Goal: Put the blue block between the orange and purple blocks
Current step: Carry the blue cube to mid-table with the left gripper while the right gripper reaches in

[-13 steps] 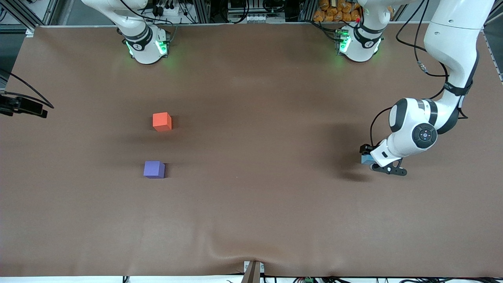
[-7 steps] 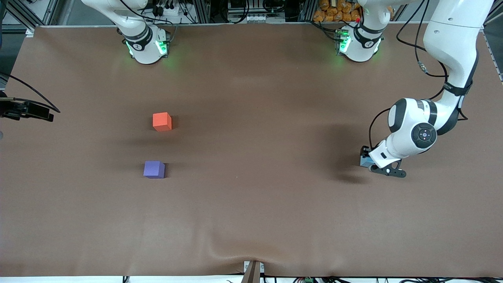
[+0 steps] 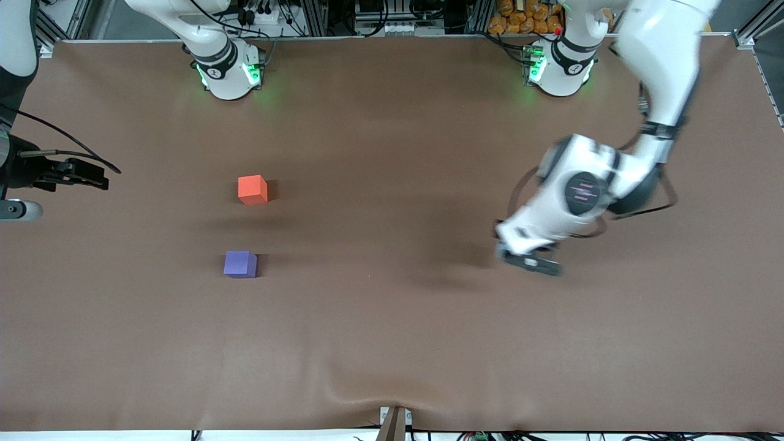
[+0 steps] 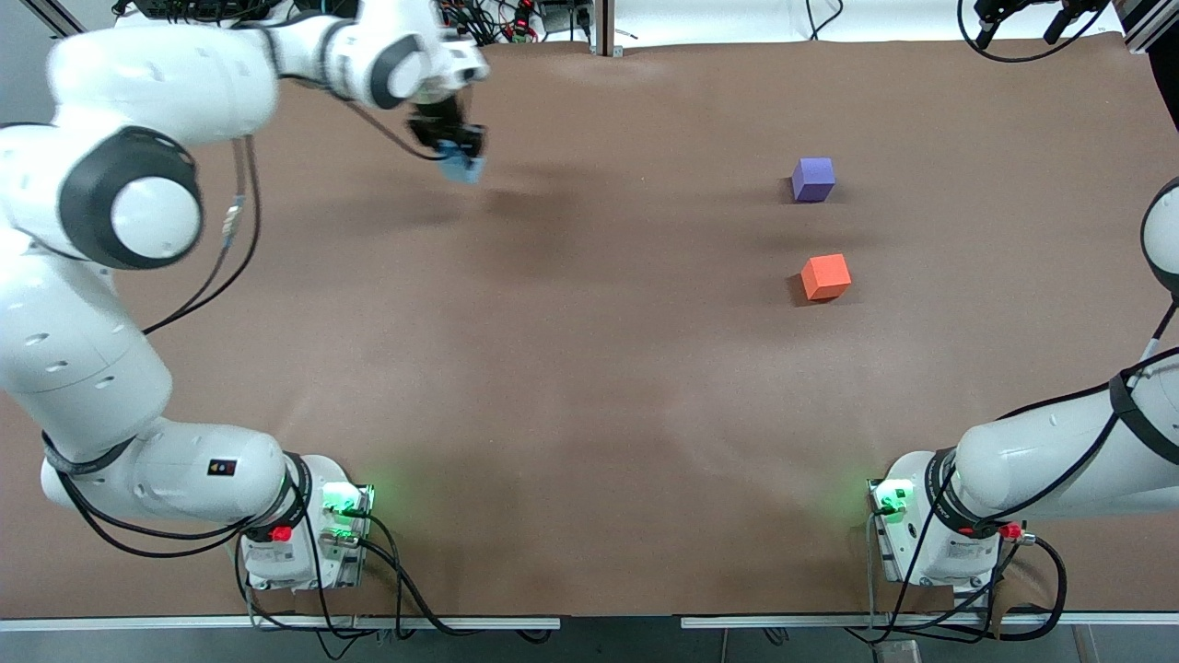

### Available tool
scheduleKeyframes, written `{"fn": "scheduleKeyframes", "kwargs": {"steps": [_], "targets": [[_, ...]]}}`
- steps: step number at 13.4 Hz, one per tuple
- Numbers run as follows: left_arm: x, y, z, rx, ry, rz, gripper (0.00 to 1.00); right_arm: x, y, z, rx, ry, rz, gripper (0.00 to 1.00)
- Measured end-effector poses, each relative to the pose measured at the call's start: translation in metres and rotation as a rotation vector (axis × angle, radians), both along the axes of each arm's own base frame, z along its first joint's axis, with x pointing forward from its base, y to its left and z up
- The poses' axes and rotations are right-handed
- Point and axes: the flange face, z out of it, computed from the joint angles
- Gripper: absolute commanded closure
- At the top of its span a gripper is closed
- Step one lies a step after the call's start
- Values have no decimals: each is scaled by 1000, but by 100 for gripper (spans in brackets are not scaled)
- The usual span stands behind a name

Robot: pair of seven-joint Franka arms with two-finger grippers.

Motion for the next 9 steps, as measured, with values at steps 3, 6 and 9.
{"fn": "scheduleKeyframes", "kwargs": {"steps": [3,6,9], "targets": [[-40,-131,3,-39,0,40,100,4,12,-10,66,14,6,0],[-78,-227,-27,-57,15,121,100,20,51,-36,83,22,62,0],[-116,-280,-67,-14,5,160,81,37,102,-85,87,61,136,0]]}}
